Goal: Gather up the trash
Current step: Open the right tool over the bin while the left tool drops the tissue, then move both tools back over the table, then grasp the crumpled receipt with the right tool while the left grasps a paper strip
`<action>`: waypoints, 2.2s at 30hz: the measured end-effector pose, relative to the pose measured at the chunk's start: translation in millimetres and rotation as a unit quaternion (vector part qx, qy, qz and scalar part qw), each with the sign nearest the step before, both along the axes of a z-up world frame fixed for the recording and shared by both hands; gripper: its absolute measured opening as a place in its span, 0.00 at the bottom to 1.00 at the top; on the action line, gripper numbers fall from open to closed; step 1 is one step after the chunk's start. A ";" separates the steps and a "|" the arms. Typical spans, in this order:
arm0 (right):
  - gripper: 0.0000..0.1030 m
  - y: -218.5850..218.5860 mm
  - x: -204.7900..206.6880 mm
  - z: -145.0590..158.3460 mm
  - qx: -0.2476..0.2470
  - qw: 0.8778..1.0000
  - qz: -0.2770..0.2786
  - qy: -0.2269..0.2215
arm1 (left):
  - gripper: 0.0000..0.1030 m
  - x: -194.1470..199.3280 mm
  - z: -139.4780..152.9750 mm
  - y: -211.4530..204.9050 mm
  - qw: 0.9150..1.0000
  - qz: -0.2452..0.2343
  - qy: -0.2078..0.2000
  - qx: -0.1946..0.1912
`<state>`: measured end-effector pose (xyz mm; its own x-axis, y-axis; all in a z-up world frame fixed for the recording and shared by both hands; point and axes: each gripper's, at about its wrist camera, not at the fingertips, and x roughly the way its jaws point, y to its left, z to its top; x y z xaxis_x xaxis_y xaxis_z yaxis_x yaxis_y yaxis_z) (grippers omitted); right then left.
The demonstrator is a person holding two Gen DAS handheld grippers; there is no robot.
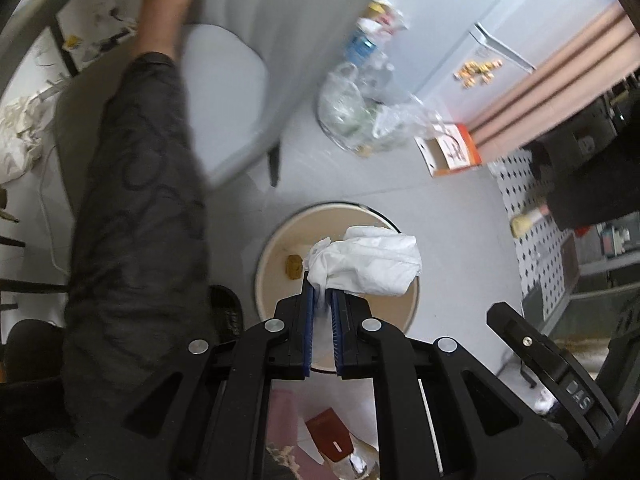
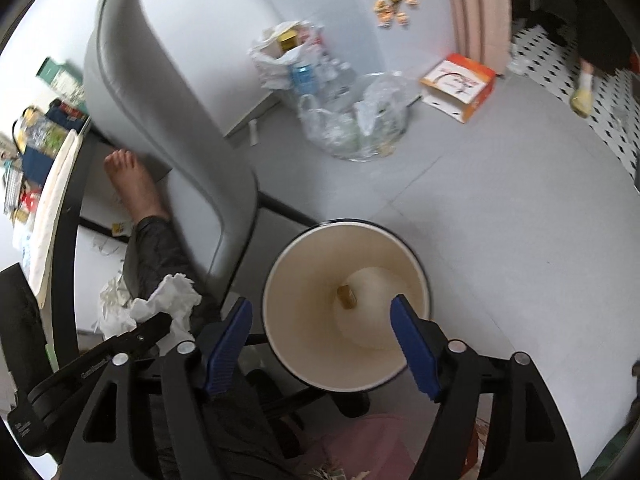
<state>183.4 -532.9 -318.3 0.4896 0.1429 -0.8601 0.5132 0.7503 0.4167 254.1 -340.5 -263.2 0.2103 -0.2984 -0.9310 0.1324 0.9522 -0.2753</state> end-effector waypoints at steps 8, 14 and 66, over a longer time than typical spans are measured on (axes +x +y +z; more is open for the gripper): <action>0.77 -22.2 -25.2 2.2 -0.002 0.999 -0.037 0.006 | 0.64 -4.0 -14.9 -39.3 0.999 -0.034 0.035 -0.022; 0.82 -23.6 -27.2 4.5 0.009 0.999 -0.052 -0.003 | 0.77 -3.5 -9.0 -33.9 0.999 -0.026 0.026 -0.017; 0.92 313.5 93.5 188.0 -0.009 0.951 0.276 -0.142 | 0.90 -60.3 176.3 393.9 0.938 0.298 -0.170 -0.037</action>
<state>276.9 -219.4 -130.3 0.5574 0.4316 -0.7092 -0.0916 0.8810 0.4642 193.9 53.4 -86.8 0.6415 -0.0946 -0.7612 -0.3262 0.8645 -0.3824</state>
